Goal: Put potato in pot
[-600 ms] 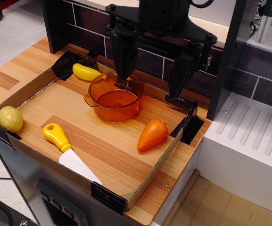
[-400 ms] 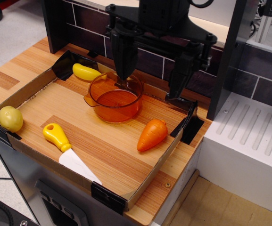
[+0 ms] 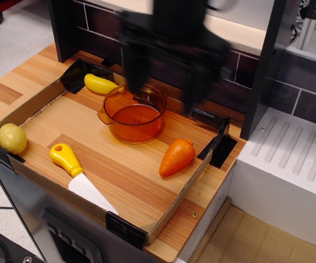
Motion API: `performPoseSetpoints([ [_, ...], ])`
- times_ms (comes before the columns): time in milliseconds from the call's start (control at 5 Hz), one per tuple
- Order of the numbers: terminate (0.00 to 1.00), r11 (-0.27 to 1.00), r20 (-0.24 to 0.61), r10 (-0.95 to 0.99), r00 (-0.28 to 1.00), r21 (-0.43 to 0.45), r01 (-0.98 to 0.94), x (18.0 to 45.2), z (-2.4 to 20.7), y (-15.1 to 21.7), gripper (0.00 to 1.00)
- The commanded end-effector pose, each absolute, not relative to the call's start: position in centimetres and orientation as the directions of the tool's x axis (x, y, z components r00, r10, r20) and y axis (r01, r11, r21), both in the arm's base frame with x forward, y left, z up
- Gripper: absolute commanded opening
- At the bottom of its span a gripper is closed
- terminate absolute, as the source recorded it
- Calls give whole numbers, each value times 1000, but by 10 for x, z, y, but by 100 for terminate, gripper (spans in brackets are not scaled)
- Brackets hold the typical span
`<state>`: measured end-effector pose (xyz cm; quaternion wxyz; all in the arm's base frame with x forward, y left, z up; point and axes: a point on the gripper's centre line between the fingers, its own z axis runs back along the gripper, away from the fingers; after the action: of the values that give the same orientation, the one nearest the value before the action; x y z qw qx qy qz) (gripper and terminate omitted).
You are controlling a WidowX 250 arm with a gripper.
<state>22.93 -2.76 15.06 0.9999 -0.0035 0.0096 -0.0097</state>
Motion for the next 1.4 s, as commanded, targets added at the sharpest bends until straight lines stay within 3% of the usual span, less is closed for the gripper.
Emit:
performPoseSetpoints([
  [0, 0, 996, 2, 15, 1000, -88, -15, 231, 134, 29, 100],
  [1200, 0, 992, -79, -123, 989, -48, 119, 209, 74, 136, 100],
])
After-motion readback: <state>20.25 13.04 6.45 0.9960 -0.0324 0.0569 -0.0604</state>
